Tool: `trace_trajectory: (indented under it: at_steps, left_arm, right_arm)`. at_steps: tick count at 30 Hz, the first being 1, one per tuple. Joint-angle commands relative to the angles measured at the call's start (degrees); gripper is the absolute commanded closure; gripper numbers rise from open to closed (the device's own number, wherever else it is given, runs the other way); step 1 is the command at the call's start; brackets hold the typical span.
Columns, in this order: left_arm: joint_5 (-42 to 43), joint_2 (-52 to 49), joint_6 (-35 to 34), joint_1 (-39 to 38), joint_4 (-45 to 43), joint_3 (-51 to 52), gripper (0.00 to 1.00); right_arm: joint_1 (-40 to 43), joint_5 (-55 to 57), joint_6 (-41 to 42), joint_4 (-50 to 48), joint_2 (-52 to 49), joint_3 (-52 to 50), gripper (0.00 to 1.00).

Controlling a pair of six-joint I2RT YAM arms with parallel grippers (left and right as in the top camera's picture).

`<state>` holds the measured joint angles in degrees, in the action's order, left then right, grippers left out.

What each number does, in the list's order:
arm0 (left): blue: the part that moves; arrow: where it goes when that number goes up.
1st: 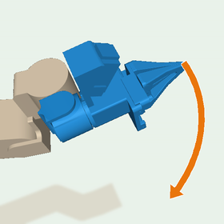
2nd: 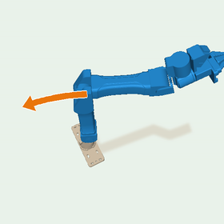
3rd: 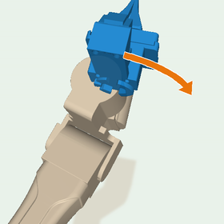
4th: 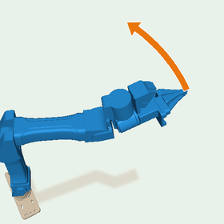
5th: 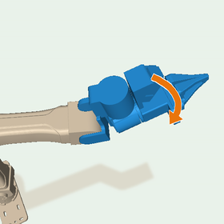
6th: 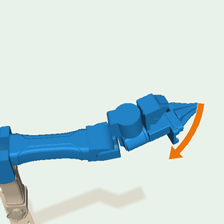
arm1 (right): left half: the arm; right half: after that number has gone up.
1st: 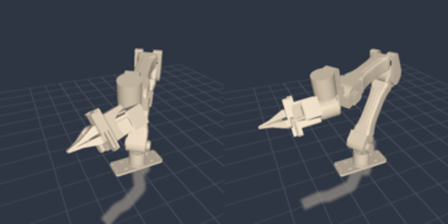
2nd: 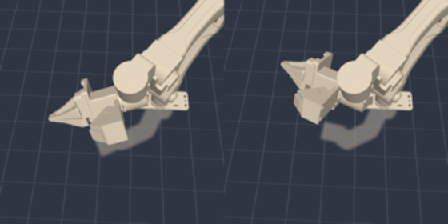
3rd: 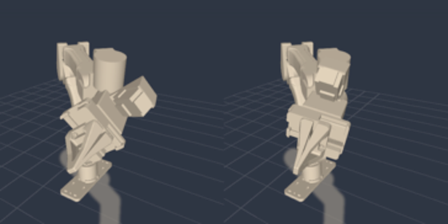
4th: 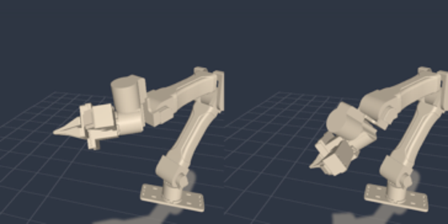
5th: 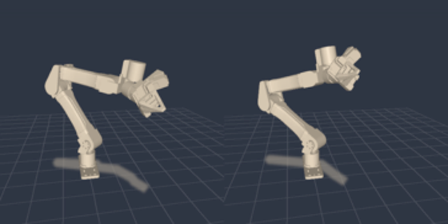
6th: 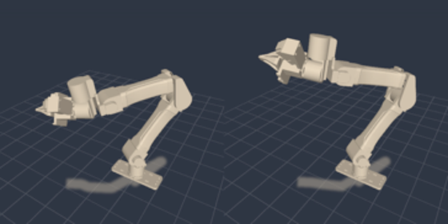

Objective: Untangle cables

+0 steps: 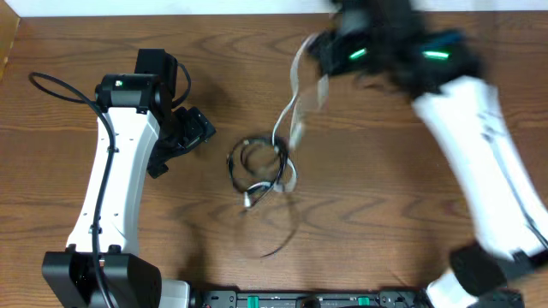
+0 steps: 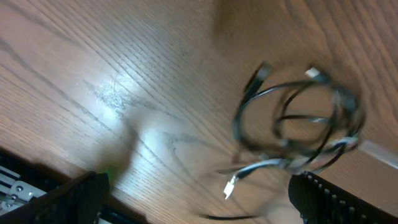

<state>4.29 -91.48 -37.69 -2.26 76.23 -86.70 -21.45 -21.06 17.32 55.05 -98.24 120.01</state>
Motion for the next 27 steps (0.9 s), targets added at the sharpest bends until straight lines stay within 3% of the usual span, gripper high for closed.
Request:
trace_trajectory:
  at_steps: [1,11,15,22,27]
  left_arm:
    - [-0.9,-0.1,-0.5,0.2,0.2,0.3,0.02]
    - [-0.9,-0.1,-0.6,0.2,0.2,0.3,0.02]
    - [-0.9,-0.1,-0.6,0.2,0.2,0.3,0.02]
    - [-0.9,-0.1,-0.6,0.2,0.2,0.3,0.02]
    - [-0.9,-0.1,-0.6,0.2,0.2,0.3,0.02]
  right_arm:
    - [2.1,0.2,-0.7,-1.6,3.5,0.7,0.99]
    - [3.8,11.8,-0.5,-0.2,5.2,0.1,0.99]
    - [3.8,16.2,6.9,0.3,4.6,-0.5,0.99]
    - [3.8,3.8,9.0,-16.7,7.1,-0.4,0.99]
    - [4.9,3.2,9.9,-31.9,12.7,-0.4,0.99]
